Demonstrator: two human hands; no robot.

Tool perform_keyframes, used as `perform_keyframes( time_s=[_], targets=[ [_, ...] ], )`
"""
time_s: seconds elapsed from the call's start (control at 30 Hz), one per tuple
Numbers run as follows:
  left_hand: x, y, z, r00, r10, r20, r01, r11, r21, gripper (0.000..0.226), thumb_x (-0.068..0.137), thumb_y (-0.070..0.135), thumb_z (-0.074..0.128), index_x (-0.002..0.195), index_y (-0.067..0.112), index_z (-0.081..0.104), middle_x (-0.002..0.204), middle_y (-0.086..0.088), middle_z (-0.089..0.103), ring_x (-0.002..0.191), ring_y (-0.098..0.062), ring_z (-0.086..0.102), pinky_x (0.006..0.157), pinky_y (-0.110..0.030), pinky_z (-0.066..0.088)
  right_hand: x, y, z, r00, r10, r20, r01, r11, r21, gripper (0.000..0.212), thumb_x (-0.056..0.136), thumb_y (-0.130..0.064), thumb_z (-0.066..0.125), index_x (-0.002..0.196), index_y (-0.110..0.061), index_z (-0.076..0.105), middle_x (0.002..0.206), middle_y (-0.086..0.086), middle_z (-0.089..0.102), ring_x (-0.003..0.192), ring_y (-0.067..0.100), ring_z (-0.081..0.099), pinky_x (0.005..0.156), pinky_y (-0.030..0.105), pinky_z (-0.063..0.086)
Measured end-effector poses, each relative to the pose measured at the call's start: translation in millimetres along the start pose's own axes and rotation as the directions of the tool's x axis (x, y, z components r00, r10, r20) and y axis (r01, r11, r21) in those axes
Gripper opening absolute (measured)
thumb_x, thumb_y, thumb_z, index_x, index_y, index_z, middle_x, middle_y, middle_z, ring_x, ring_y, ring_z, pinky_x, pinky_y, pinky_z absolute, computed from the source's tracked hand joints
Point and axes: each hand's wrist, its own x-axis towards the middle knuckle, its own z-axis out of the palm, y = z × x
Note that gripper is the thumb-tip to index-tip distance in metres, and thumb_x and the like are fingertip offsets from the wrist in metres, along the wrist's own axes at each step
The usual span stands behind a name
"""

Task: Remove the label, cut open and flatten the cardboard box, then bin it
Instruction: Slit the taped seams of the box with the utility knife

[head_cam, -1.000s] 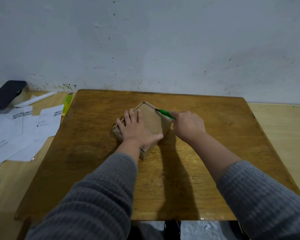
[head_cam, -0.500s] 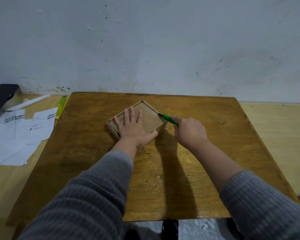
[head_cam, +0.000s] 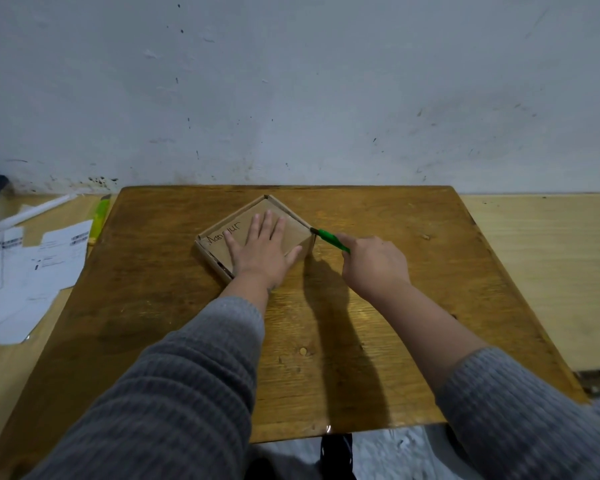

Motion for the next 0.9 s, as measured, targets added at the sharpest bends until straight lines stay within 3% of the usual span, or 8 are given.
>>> perform_keyframes(
  time_s=[0.2,0.33,0.43,0.5,0.6,0.67,0.77,0.9],
  targets=[
    [-3.8,2.5,-4.4,0.999,-0.022,0.032,0.024,0.999,-0.048,0.074,0.094,0.066,0.015,0.153,0.028,-0.008,0.161,0.002,-0.019,0.148,-0.02,-0.017,0.109,-0.071,-0.001,-4.4,13.7,5.1,0.996,0.093,-0.014,-0.085,0.953,0.292,0.042,0.096,-0.026,0.047,0.137,-0.034,0.046,0.09,0.002,0.067,0.059,0.013,0.054,0.044,0.023,0.04],
    [-3.8,3.6,-4.7,0.998,-0.055,0.03,0.056,0.998,-0.042,0.075,0.094,0.066,0.013,0.154,0.025,-0.007,0.161,-0.001,-0.018,0.148,-0.022,-0.017,0.109,-0.072,-0.002,6.1,34.2,12.3,0.946,0.317,0.069,-0.255,0.593,0.764,0.038,0.093,-0.031,0.056,0.131,-0.027,0.055,0.083,0.004,0.067,0.053,0.011,0.053,0.044,0.024,0.041],
    [-2.2,4.9,-2.9,0.998,-0.062,0.014,0.063,0.997,-0.049,0.075,0.094,0.065,0.012,0.154,0.024,-0.008,0.161,-0.002,-0.018,0.147,-0.022,-0.018,0.109,-0.071,-0.005,11.8,39.7,14.9,0.901,0.363,0.236,-0.354,0.305,0.884,0.039,0.097,-0.02,0.051,0.135,-0.027,0.051,0.074,0.003,0.061,0.051,0.012,0.048,0.043,0.023,0.041],
    [0.4,8.5,-2.3,0.996,-0.085,0.007,0.085,0.994,-0.062,0.076,0.094,0.065,0.012,0.154,0.024,-0.009,0.161,-0.002,-0.019,0.147,-0.022,-0.018,0.109,-0.071,-0.005,15.3,40.6,16.2,0.896,0.325,0.303,-0.384,0.221,0.896,0.041,0.098,-0.015,0.046,0.138,-0.027,0.046,0.078,0.003,0.062,0.061,0.014,0.053,0.054,0.026,0.045],
    [7.8,17.9,-1.8,0.993,-0.116,-0.003,0.116,0.99,-0.075,0.076,0.094,0.065,0.013,0.154,0.022,-0.008,0.161,-0.004,-0.018,0.147,-0.023,-0.018,0.11,-0.071,-0.004,23.4,45.4,20.7,0.904,0.26,0.341,-0.403,0.247,0.881,0.045,0.101,-0.014,0.039,0.143,-0.028,0.039,0.093,0.0,0.067,0.097,0.016,0.054,0.082,0.034,0.038],
    [14.5,25.0,-1.6,0.99,-0.142,-0.009,0.141,0.987,-0.082,0.076,0.094,0.065,0.012,0.154,0.022,-0.008,0.161,-0.004,-0.018,0.147,-0.023,-0.018,0.109,-0.071,-0.005,31.3,52.0,25.9,0.901,0.238,0.362,-0.42,0.273,0.866,0.049,0.101,-0.01,0.034,0.146,-0.03,0.032,0.112,0.0,0.065,0.103,0.015,0.049,0.082,0.033,0.035],
    [25.8,37.1,-0.9,0.983,-0.182,-0.017,0.179,0.979,-0.096,0.075,0.095,0.063,0.012,0.153,0.021,-0.008,0.161,-0.004,-0.018,0.147,-0.022,-0.019,0.108,-0.072,-0.006,48.6,66.9,38.0,0.883,0.278,0.379,-0.459,0.339,0.821,0.053,0.101,-0.005,0.03,0.149,-0.027,0.026,0.148,0.007,0.035,0.12,0.022,0.042,0.091,0.036,0.038],
    [41.7,53.1,-0.5,0.982,-0.188,-0.027,0.183,0.976,-0.117,0.075,0.096,0.062,0.013,0.154,0.02,-0.009,0.161,-0.004,-0.018,0.147,-0.022,-0.018,0.11,-0.07,-0.005,76.5,91.5,59.7,0.903,0.357,0.237,-0.414,0.582,0.7,0.055,0.099,-0.007,0.037,0.149,-0.028,0.025,0.144,0.009,0.028,0.121,0.025,0.041,0.104,0.04,0.03]
  ],
)
